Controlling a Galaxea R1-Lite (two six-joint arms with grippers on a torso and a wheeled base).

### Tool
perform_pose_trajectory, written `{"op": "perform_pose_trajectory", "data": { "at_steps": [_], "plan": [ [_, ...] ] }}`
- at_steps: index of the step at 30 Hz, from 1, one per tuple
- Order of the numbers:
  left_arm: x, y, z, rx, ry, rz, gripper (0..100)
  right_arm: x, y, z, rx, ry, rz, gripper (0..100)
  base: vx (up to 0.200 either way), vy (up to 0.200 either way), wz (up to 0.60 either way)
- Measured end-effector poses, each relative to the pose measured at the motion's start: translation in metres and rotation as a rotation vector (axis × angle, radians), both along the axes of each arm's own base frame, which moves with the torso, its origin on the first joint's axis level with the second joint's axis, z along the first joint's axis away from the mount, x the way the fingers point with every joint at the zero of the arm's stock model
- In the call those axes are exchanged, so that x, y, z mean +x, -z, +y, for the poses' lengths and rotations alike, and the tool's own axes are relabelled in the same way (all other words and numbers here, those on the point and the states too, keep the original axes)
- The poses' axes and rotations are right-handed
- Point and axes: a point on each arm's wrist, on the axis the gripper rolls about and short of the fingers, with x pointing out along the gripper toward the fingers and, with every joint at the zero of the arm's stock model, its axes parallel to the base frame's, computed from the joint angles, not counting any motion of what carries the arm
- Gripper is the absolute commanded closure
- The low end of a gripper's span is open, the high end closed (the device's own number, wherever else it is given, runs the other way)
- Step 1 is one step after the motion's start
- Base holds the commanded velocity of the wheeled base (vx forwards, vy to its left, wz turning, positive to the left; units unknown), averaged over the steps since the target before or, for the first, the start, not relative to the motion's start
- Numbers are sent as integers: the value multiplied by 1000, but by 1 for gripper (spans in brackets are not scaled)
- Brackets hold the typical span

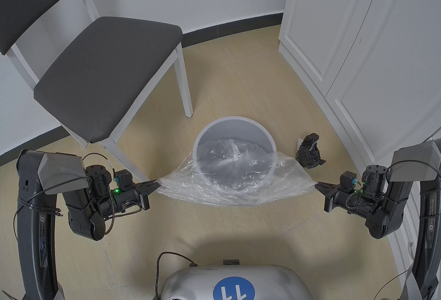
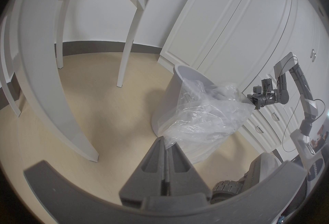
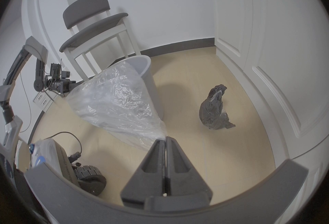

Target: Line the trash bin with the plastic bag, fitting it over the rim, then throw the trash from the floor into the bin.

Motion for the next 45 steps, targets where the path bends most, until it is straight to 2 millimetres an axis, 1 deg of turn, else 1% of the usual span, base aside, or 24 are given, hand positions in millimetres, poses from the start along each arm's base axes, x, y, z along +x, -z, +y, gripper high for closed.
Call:
{"op": "perform_pose_trajectory", "data": {
  "at_steps": [5, 13, 16, 23, 30, 34, 40, 45],
  "plan": [
    [1, -2, 2, -19, -11, 11, 100, 5, -4, 1, 39, 17, -8, 100, 0, 0, 0],
    [-1, -18, 8, -37, -30, -7, 100, 5, -16, 4, 94, 23, -13, 100, 0, 0, 0],
    [0, -23, 8, -45, -31, -16, 100, 8, -20, 5, 108, 43, -27, 100, 0, 0, 0],
    [4, -24, 6, -51, -30, -28, 100, 15, -20, 9, 124, 86, -37, 100, 0, 0, 0],
    [8, -25, 5, -73, -34, -24, 100, 24, -20, 16, 177, 123, -38, 100, 0, 0, 0],
    [12, -27, 3, -90, -86, -21, 100, 29, -21, 22, 221, 145, -40, 100, 0, 0, 0],
    [21, -28, -8, -104, -212, -30, 100, 35, -22, 28, 246, 163, -50, 100, 0, 0, 0],
    [27, -25, -27, -113, -243, -44, 100, 42, -22, 33, 272, 202, -66, 100, 0, 0, 0]
  ]
}}
